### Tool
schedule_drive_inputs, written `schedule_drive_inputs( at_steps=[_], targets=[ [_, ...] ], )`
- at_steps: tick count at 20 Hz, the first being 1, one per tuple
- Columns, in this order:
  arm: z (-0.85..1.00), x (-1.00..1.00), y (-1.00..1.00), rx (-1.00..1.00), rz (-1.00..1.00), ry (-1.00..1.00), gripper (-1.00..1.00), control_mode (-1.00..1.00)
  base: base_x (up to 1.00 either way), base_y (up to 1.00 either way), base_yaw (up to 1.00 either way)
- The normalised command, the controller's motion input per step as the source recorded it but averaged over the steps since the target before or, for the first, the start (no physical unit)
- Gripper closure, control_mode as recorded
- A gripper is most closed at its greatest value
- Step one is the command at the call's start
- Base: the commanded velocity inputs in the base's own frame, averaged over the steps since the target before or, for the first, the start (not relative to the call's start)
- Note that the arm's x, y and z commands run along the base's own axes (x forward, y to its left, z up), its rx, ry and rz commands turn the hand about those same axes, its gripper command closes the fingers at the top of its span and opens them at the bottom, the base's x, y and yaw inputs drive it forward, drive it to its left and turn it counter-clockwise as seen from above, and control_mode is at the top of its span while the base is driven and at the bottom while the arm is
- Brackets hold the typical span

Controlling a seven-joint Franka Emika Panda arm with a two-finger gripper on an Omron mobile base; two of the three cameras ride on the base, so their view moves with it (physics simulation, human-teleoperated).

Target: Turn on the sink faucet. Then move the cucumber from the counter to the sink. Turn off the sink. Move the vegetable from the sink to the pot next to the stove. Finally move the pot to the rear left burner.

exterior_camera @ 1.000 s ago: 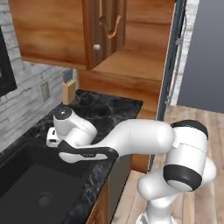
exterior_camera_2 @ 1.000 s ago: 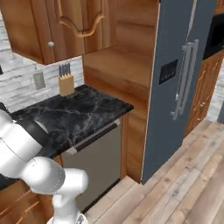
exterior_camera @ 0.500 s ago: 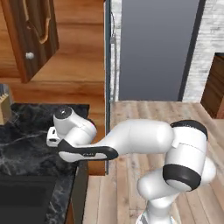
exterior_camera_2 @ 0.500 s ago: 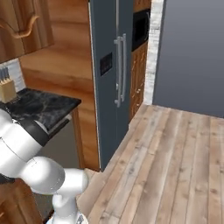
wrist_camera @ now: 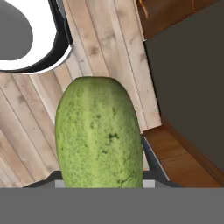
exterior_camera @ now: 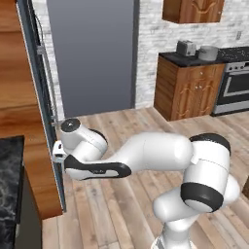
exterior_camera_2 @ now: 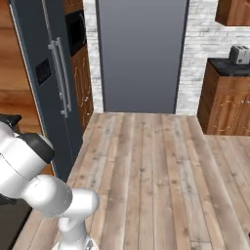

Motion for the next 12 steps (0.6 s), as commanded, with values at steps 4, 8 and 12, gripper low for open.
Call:
schedule_drive_inputs(
  at_steps=[4, 8, 12],
  targets=[
    [0.00, 0.00, 0.00, 0.00, 0.00, 0.00, 1.00, 1.00, 0.01, -0.51, -0.56],
    [0.00, 0.00, 0.00, 0.00, 0.00, 0.00, 1.00, 1.00, 0.10, -0.39, -0.54],
    [0.00, 0.00, 0.00, 0.00, 0.00, 0.00, 1.00, 1.00, 0.34, -0.16, -0.47]
  ],
)
